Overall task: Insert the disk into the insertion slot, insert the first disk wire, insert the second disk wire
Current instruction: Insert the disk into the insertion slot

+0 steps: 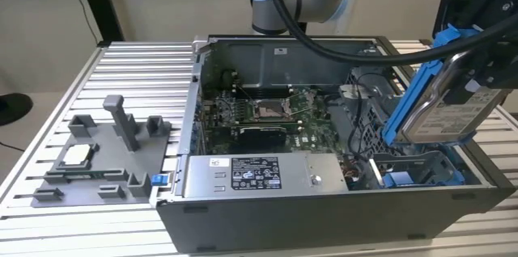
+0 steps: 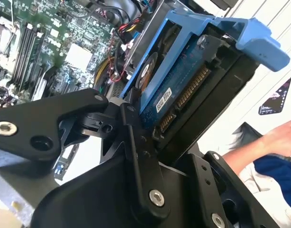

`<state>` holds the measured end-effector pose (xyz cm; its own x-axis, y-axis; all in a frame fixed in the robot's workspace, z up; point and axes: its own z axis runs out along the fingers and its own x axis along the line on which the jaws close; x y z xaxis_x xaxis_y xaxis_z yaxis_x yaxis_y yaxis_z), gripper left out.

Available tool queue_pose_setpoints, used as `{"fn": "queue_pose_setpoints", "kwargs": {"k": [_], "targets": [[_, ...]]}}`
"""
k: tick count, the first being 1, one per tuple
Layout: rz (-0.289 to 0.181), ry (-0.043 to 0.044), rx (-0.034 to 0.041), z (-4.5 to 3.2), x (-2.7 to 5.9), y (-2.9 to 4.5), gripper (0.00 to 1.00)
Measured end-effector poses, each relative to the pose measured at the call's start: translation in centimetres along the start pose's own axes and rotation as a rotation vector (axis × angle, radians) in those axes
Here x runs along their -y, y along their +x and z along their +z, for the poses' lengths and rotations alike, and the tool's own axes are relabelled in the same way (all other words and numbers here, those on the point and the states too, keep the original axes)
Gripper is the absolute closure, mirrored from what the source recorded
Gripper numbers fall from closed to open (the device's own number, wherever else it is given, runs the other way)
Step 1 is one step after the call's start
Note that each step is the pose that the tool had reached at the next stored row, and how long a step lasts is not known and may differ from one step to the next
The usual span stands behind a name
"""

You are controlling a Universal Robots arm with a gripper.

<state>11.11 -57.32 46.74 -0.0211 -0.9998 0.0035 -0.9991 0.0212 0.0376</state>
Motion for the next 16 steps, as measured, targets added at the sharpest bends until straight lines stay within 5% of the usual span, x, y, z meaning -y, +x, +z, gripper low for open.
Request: {"fn": "queue_pose_setpoints", "kwargs": {"k": [16], "targets": [[0.001,-0.0002,0.0003,0.61,0.11,0.00,1.00]]}}
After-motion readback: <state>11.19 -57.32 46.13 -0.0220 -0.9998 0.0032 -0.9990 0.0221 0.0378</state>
